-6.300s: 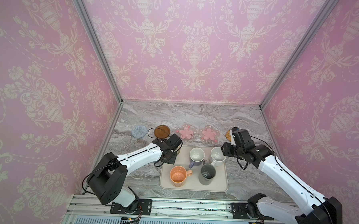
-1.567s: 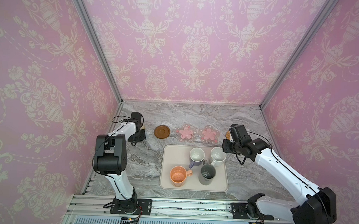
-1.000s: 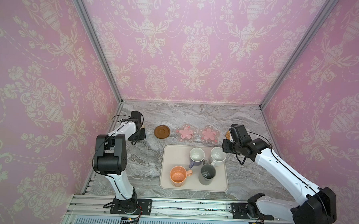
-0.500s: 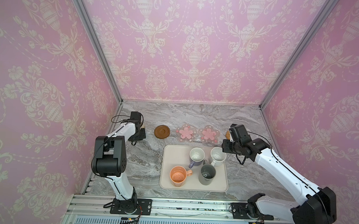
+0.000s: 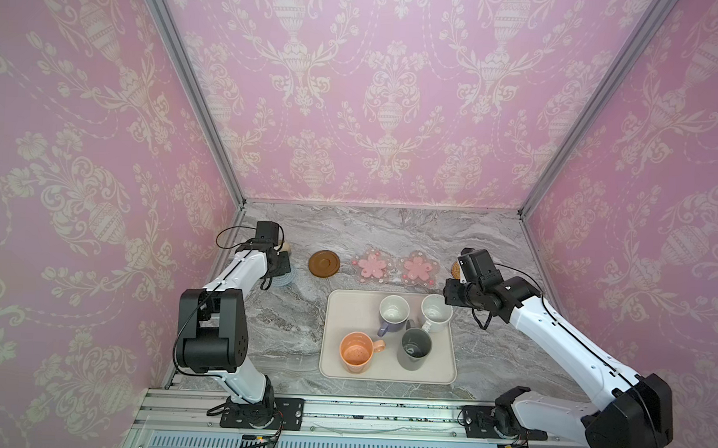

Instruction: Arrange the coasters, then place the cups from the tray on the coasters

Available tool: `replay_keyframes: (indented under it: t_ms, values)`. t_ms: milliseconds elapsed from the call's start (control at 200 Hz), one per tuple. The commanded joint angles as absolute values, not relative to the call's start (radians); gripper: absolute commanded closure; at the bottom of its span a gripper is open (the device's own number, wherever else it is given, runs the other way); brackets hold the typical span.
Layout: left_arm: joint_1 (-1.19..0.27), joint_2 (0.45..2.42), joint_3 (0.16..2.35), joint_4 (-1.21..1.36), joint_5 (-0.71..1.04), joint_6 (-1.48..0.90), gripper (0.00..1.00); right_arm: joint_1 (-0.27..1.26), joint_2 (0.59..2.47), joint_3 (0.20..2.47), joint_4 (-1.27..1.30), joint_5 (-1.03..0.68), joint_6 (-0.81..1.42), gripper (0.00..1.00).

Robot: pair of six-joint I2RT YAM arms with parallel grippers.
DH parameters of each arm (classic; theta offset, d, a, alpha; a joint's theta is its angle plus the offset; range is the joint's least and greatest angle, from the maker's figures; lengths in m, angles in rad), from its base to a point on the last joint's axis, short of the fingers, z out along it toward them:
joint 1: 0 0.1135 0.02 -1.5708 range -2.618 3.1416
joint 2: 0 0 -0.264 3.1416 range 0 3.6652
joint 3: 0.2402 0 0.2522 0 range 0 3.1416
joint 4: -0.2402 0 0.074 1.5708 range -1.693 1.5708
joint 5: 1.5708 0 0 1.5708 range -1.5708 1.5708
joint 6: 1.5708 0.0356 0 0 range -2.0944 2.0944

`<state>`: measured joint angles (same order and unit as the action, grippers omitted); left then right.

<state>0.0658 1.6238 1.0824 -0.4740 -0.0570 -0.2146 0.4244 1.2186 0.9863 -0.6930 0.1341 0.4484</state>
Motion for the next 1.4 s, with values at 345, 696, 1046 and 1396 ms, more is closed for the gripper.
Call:
replay_keyframes:
  t_ms: [345,696,1046,1396]
  values:
    - [-0.008,1.533,0.916,-0.433,-0.067,-0.273,0.94,0.433,1.214,0.947,-0.662,0.108,0.472,0.42]
    - [-0.012,1.612,0.888,-0.435,-0.144,-0.291,0.93,0.432,1.209,0.931,-0.657,0.093,0.471,0.42]
    - [-0.011,1.756,1.03,-0.433,-0.187,-0.252,0.94,0.433,1.231,0.939,-0.661,0.102,0.468,0.42]
    - [0.0,1.811,1.081,-0.445,-0.192,-0.248,0.93,0.432,1.285,0.979,-0.664,0.105,0.459,0.42]
